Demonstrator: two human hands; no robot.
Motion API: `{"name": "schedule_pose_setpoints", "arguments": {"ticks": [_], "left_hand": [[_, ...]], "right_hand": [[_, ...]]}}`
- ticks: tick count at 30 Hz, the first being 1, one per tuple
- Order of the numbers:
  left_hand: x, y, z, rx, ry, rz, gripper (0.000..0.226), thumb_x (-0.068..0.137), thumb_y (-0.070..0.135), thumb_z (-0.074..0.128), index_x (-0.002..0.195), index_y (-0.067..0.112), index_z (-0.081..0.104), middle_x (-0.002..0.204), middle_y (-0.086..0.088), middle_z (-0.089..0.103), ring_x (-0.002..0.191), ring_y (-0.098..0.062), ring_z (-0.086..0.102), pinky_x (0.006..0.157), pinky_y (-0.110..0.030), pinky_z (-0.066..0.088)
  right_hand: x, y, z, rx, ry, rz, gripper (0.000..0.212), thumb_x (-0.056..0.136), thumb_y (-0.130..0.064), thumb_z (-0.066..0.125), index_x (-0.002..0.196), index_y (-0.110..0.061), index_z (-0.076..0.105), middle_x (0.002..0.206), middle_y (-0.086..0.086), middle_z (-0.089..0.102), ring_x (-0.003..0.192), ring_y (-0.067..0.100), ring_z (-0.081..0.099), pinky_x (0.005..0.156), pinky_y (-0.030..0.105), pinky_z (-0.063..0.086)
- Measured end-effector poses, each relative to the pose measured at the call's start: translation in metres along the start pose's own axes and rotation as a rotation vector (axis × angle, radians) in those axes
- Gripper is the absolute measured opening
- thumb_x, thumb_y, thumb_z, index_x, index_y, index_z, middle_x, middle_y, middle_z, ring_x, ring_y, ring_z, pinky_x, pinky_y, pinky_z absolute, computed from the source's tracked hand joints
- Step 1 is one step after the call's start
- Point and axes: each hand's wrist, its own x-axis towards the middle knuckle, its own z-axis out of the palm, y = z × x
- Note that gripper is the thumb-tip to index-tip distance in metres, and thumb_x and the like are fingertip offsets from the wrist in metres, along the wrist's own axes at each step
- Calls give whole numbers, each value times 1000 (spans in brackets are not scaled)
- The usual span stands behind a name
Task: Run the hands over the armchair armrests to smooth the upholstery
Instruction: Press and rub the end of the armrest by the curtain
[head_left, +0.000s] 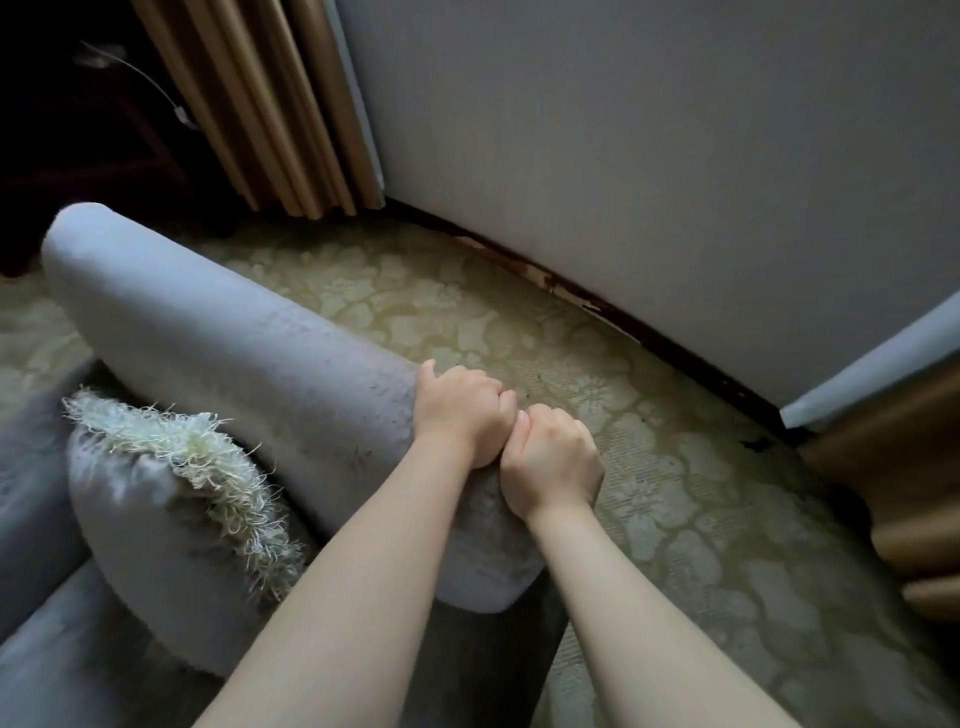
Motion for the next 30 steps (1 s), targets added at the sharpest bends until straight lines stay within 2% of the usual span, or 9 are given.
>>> {"name": "schedule_pose_setpoints", "arguments": {"ticks": [3,7,11,14,19,22,27,30], "left_hand": [[0,-3,2,24,34,1,36,90,34,35,85,20,68,105,0,67,106,-19,55,97,-44,24],[-1,-4,2,69,24,40,38,90,37,32,87,20,67,107,0,67,106,-20,56,89,-42,27],[-17,0,-2,117,22,80,42,93,34,27,98,19,66,115,-1,64,110,-22,55,85,-38,28],[-40,3,-6,140,62,125,42,94,34,27,98,18,66,115,-1,64,109,-23,55,83,-38,28],[-78,24,1,97,57,187,42,92,33,27,89,18,67,104,-2,67,101,-24,56,80,-38,26],[-72,29,9,40,70,162,41,91,35,29,80,19,65,96,-1,68,95,-23,55,78,-38,23],[-60,31,18,-15,134,156,40,88,35,35,53,19,43,82,-1,67,84,-23,54,74,-37,20],[-60,34,18,-44,156,154,43,88,35,37,49,18,34,79,-1,65,81,-23,53,78,-37,23]], "right_hand": [[3,-3,0,9,-31,25,39,94,-36,33,107,-9,59,123,14,53,109,35,49,86,38,40],[1,-5,-3,-27,-26,39,44,95,-38,31,106,-6,59,112,18,60,106,37,54,84,39,42],[-14,-6,-9,-29,-19,50,45,96,-38,28,110,-8,59,117,17,60,110,35,53,85,39,42],[-37,-6,-16,-29,13,60,45,96,-38,27,109,-9,59,116,16,60,110,35,53,82,38,42],[-78,14,-21,-70,39,146,43,95,-39,28,104,-10,59,110,14,61,105,34,54,72,36,37],[-75,21,-16,-104,90,176,41,95,-37,31,96,-10,61,104,13,63,99,34,56,68,34,31],[-67,26,-9,-134,158,170,36,94,-36,33,82,-12,57,93,11,63,90,33,56,64,33,29],[-65,28,-9,-132,167,156,36,93,-36,33,81,-12,57,93,10,63,91,33,56,65,33,28]]}}
